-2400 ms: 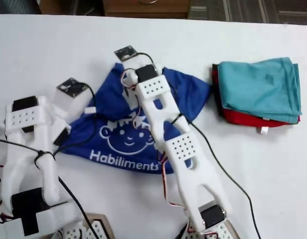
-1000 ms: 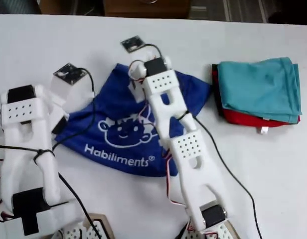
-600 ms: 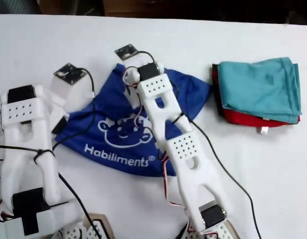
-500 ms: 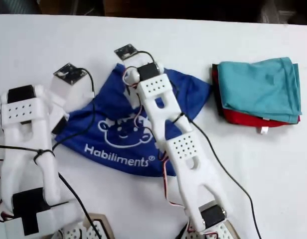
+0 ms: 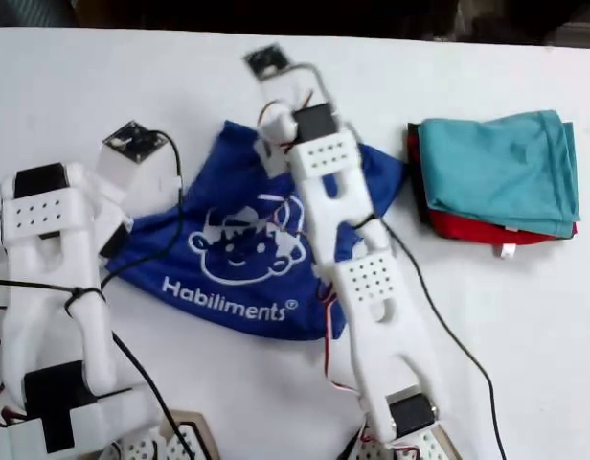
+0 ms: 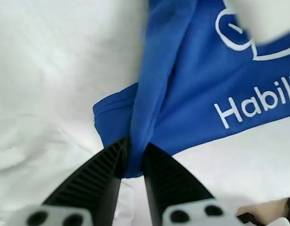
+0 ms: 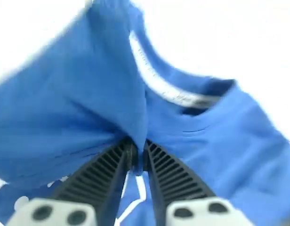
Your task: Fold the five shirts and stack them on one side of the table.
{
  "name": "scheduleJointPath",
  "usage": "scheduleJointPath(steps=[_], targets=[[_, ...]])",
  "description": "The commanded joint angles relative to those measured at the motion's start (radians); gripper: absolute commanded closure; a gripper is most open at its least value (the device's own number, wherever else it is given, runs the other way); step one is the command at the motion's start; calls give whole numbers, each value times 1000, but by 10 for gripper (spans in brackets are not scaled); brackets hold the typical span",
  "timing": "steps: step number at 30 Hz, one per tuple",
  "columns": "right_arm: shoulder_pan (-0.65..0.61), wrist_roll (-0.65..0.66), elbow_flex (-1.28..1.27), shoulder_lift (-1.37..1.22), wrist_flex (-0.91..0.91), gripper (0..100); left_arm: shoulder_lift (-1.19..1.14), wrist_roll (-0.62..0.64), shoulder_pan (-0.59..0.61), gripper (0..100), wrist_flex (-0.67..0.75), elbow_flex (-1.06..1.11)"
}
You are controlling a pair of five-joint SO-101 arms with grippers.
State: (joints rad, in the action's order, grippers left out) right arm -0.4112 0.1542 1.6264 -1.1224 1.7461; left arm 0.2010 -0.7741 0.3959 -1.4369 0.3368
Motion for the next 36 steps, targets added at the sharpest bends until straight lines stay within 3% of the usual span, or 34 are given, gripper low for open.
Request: scheduleJointPath(steps=[1, 11, 14, 22, 27, 33, 36], targets=[[38, 9, 2, 240, 22, 980, 11, 37, -5, 973, -40, -96], [58, 9, -396, 762, 22, 980, 9, 66, -43, 972, -327, -447], [87, 9, -585, 923, 22, 980, 12, 68, -41, 966, -348, -466], [288, 114, -1103, 1254, 10, 979, 9, 60, -118, 736, -324, -232], [398, 158, -1378, 1377, -64, 979, 11, 54, -129, 740, -229, -81], [430, 186, -1665, 1509, -214, 979, 12, -143, -135, 740, -318, -38], [427, 186, -1755, 1563, -262, 979, 12, -190, -137, 740, -292, -35]])
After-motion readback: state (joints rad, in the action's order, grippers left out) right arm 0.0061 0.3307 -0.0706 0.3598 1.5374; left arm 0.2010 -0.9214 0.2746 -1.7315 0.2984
